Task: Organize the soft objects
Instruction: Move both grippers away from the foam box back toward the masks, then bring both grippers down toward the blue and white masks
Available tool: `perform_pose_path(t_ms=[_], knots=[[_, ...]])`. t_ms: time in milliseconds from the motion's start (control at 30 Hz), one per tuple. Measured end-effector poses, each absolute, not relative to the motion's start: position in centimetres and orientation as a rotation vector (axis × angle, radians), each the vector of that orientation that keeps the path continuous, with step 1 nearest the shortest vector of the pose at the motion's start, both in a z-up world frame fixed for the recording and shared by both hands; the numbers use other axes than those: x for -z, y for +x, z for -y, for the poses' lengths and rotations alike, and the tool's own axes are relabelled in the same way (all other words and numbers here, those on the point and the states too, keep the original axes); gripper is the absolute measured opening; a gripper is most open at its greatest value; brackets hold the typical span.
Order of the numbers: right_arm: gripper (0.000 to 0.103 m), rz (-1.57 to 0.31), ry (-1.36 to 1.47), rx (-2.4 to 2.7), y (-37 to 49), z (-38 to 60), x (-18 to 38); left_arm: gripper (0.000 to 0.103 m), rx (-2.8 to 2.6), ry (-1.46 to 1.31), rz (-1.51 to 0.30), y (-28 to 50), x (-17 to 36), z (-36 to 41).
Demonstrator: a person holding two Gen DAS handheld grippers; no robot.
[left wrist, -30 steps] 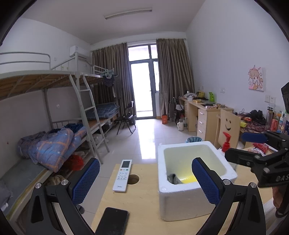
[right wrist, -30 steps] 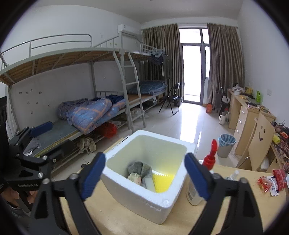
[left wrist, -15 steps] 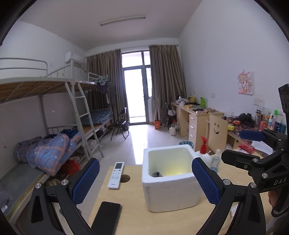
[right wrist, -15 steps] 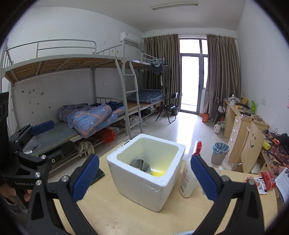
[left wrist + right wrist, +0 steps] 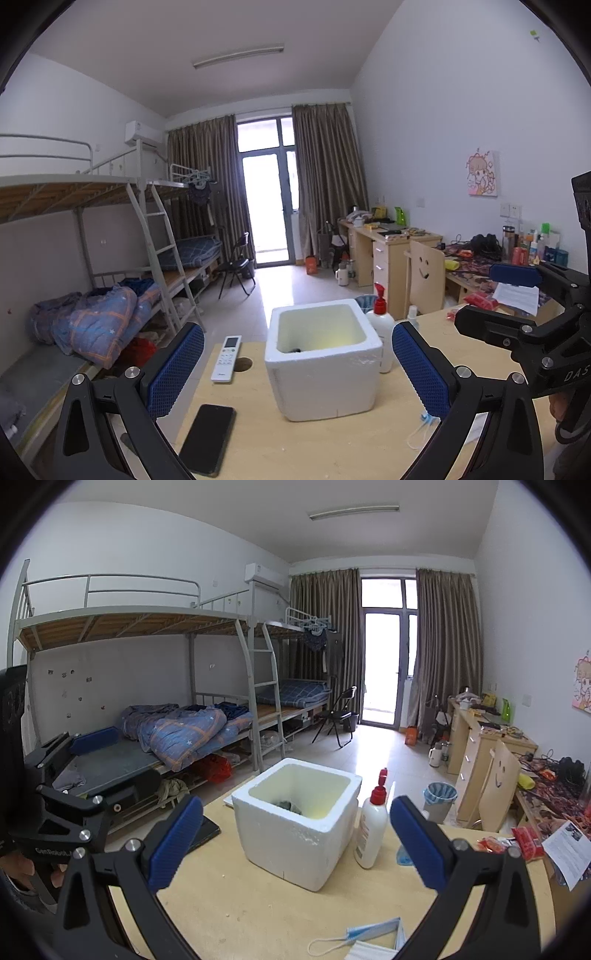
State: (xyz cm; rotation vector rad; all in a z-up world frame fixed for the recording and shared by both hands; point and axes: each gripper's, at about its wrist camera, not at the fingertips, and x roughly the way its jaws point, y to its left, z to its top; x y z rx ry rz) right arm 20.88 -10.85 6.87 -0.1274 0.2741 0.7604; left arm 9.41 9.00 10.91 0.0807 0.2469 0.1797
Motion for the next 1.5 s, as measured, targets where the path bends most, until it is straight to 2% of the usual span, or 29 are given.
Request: perform_pose_path(t_ms=[533,1500], knots=[[0.102,-0.244,-0.104,-0.729,16.4,14.4,-5.4,0.102,-0.164,0.066,-0.23,5.5,-9.6,-6.2],[0.102,-0.292,-0.047,-0.622,12.1,19.5,2.1,0.102,-0.08,-0.011,-0.238,2.1,-1.2,-2.2]])
